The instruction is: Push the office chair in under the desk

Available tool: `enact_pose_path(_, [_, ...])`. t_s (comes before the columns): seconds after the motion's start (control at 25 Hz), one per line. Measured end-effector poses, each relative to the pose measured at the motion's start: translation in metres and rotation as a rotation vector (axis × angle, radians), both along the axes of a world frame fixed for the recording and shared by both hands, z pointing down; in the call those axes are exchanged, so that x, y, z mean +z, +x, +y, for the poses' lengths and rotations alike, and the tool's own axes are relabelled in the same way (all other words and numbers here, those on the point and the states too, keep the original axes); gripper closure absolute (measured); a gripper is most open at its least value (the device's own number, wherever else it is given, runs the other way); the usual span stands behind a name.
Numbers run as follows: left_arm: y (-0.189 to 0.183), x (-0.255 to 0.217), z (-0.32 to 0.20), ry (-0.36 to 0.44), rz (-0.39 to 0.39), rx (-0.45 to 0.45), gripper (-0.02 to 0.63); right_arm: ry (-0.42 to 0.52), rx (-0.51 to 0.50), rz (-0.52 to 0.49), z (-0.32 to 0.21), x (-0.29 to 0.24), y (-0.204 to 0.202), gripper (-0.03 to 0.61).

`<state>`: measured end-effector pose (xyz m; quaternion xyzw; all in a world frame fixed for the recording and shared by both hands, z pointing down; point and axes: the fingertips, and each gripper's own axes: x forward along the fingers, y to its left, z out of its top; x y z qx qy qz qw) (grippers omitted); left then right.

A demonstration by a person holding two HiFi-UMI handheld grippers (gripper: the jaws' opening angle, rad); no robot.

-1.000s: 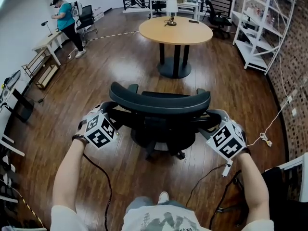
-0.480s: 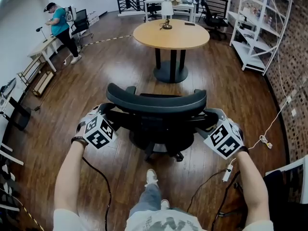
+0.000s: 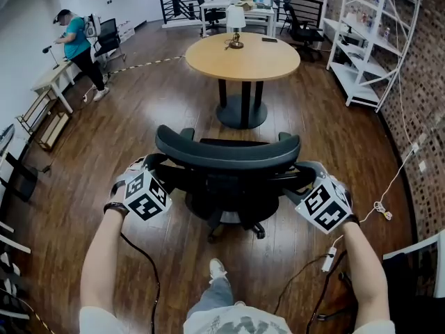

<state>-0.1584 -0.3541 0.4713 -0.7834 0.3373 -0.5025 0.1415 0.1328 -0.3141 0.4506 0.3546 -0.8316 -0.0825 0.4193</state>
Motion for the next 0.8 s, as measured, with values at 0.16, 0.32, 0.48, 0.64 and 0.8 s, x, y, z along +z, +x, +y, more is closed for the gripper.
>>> enact_pose_path(0.16, [0.0, -0.002, -0.033, 0.009, 0.002, 0.015, 0.331, -0.017, 0.027, 0.01, -0.031, -0.001, 0.0, 0.334])
enact_pose_path(0.32, [-0.005, -0.002, -0.067, 0.006, -0.002, 0.035, 0.331, -0.027, 0.057, 0.017, -0.062, -0.001, -0.005, 0.331])
enact_pose_path(0.48, [-0.011, -0.002, -0.106, 0.0, -0.002, 0.048, 0.331, -0.038, 0.081, 0.023, -0.099, 0.001, -0.011, 0.33])
enact_pose_path(0.64, [-0.015, -0.004, -0.141, 0.001, -0.001, 0.064, 0.331, -0.047, 0.109, 0.03, -0.131, -0.001, -0.016, 0.327])
enact_pose_path(0.8, [-0.013, -0.006, -0.169, 0.002, 0.001, 0.083, 0.331, -0.063, 0.139, 0.036, -0.155, -0.003, -0.015, 0.324])
